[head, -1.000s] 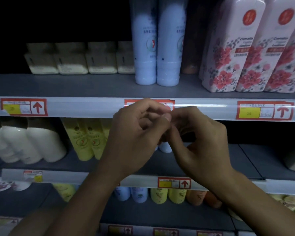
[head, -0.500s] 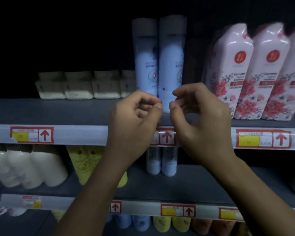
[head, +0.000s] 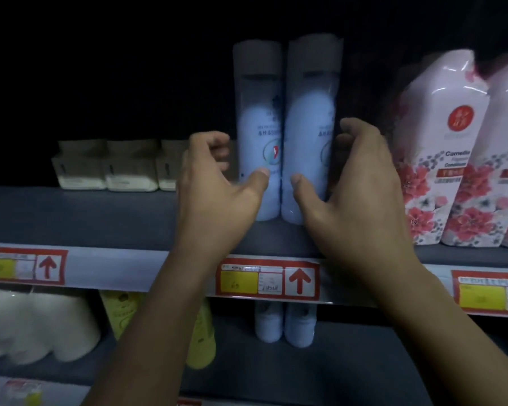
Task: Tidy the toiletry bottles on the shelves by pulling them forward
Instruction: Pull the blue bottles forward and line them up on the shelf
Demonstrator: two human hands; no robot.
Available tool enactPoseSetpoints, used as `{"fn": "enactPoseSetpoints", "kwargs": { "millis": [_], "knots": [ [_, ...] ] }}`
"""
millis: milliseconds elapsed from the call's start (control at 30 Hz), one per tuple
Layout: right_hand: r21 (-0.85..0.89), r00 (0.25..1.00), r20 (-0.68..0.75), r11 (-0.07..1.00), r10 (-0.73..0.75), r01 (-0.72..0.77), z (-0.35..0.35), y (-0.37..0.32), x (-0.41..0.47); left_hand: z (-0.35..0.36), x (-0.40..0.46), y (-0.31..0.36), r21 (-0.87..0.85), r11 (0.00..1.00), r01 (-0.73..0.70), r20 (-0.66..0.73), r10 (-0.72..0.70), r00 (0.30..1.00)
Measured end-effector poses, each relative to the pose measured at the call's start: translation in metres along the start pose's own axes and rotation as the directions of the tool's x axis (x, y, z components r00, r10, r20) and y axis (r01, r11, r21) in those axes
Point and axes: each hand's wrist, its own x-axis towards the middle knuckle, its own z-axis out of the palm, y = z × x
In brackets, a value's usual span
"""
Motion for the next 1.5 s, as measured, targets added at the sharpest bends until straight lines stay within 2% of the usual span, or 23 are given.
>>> {"fn": "enactPoseSetpoints", "kwargs": {
  "millis": [67, 167, 600, 733, 933, 1167, 1500],
  "knots": [
    [0.015, 0.996, 0.076, 0.998, 0.057, -0.058, 0.001, -0.001, 0.003, 0.005, 0.005, -0.001, 0.021, 0.998, 0.062, 0.077, -0.063, 0.995],
    [0.029, 0.98, 0.166, 0.993, 0.112, -0.118, 0.001, -0.002, 0.005, 0.01, 0.007, -0.002, -0.04, 0.989, 0.14, 0.164, -0.131, 0.978],
    [0.149, 0.983, 0.107, 0.975, 0.15, -0.165, -0.004, -0.002, 0.0, 0.004, 0.003, -0.001, -0.1, 0.979, 0.175, 0.169, -0.156, 0.973],
    [0.122, 0.984, 0.108, 0.98, 0.143, -0.156, -0.004, -0.001, 0.0, 0.004, 0.004, -0.001, -0.094, 0.981, 0.169, 0.173, -0.152, 0.973],
    [0.108, 0.982, 0.123, 0.981, 0.145, -0.159, -0.006, -0.001, 0.001, -0.003, 0.001, 0.002, -0.255, 0.941, 0.222, 0.26, -0.154, 0.953],
    [0.164, 0.981, 0.128, 0.973, 0.145, -0.166, -0.009, -0.003, 0.0, 0.0, -0.003, 0.004, -0.145, 0.987, 0.066, 0.169, -0.041, 0.985],
    [0.368, 0.998, 0.03, 0.927, 0.063, -0.069, -0.025, -0.017, -0.01, -0.022, -0.02, 0.034, -0.277, 0.957, -0.082, 0.077, 0.107, 0.991]
  ]
}}
